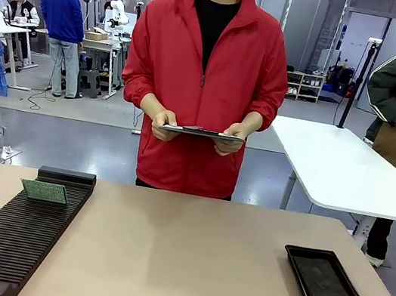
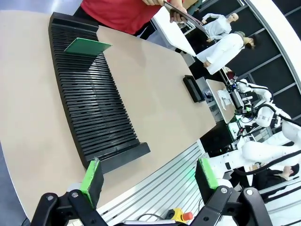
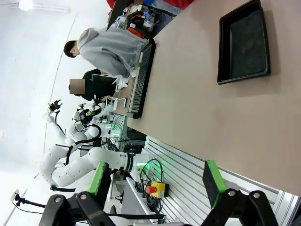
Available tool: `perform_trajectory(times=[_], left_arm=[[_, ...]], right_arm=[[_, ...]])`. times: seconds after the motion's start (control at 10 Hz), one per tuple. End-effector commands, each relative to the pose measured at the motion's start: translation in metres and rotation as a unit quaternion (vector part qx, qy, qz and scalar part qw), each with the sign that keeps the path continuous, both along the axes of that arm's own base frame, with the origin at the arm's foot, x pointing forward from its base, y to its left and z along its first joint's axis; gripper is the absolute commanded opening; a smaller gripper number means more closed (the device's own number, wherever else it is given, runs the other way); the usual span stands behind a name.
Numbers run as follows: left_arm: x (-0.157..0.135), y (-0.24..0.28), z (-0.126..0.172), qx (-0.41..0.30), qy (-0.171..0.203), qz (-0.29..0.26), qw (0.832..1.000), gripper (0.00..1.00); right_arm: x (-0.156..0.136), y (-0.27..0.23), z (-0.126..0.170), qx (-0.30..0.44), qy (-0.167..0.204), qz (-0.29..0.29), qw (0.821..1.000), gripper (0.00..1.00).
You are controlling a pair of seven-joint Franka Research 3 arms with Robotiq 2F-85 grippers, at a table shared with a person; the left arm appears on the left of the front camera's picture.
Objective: Inspect the PCB.
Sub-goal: Pick up the Blank PCB and present it to the human.
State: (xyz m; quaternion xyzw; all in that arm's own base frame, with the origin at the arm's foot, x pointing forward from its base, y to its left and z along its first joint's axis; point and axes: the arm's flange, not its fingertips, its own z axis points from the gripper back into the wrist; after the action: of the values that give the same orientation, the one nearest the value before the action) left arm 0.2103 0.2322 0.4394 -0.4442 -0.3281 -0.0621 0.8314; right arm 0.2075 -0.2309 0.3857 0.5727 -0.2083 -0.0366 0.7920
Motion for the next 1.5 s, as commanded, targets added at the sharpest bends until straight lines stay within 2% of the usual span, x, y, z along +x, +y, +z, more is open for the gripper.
perform_trajectory(times=[0.0, 0.1, 0.3, 0.4, 0.5, 0.6, 0.7, 0.8, 0.9, 1.0, 1.1, 1.2, 1.4], left_arm=[[0.000, 0.000, 0.001, -0.006, -0.013, -0.005, 1.000, 1.00], [0.000, 0.000, 0.000, 0.000, 0.000, 0.000, 1.000, 1.00], [-0.002, -0.033, 0.037, 0.166, -0.036, -0.021, 0.985, 1.00], [0.008, -0.044, 0.058, 0.239, -0.048, 0.006, 0.970, 1.00], [0.020, -0.057, 0.076, 0.310, -0.066, -0.014, 0.948, 1.00], [0.044, -0.074, 0.091, 0.387, -0.079, -0.052, 0.917, 1.00], [0.068, -0.091, 0.098, 0.465, -0.100, -0.097, 0.875, 1.00], [0.089, -0.111, 0.102, 0.528, -0.138, -0.122, 0.829, 1.00], [0.109, -0.129, 0.103, 0.565, -0.165, -0.166, 0.791, 1.00], [0.133, -0.145, 0.099, 0.596, -0.169, -0.191, 0.762, 1.00], [0.150, -0.158, 0.091, 0.603, -0.169, -0.223, 0.747, 1.00], [0.164, -0.167, 0.084, 0.617, -0.167, -0.232, 0.733, 1.00], [0.182, -0.178, 0.073, 0.606, -0.164, -0.244, 0.739, 1.00]], right_arm=[[0.000, 0.000, 0.002, 0.003, -0.010, 0.000, 1.000, 1.00], [0.000, 0.000, 0.002, 0.003, -0.010, 0.000, 1.000, 1.00], [0.000, 0.000, 0.002, 0.003, -0.010, 0.000, 1.000, 1.00], [0.000, 0.000, 0.002, 0.003, -0.010, 0.000, 1.000, 1.00], [0.000, 0.000, 0.002, 0.003, -0.010, 0.000, 1.000, 1.00], [0.000, 0.000, 0.002, 0.003, -0.010, 0.000, 1.000, 1.00], [0.000, 0.000, 0.002, 0.003, -0.010, 0.000, 1.000, 1.00], [0.000, 0.000, 0.002, 0.003, -0.010, 0.000, 1.000, 1.00], [0.000, 0.000, 0.002, 0.003, -0.010, 0.000, 1.000, 1.00], [0.000, 0.000, 0.002, 0.003, -0.010, 0.000, 1.000, 1.00], [0.000, 0.000, 0.002, 0.003, -0.010, 0.000, 1.000, 1.00], [0.000, 0.000, 0.002, 0.003, -0.010, 0.000, 1.000, 1.00], [0.000, 0.000, 0.002, 0.003, -0.010, 0.000, 1.000, 1.00]])
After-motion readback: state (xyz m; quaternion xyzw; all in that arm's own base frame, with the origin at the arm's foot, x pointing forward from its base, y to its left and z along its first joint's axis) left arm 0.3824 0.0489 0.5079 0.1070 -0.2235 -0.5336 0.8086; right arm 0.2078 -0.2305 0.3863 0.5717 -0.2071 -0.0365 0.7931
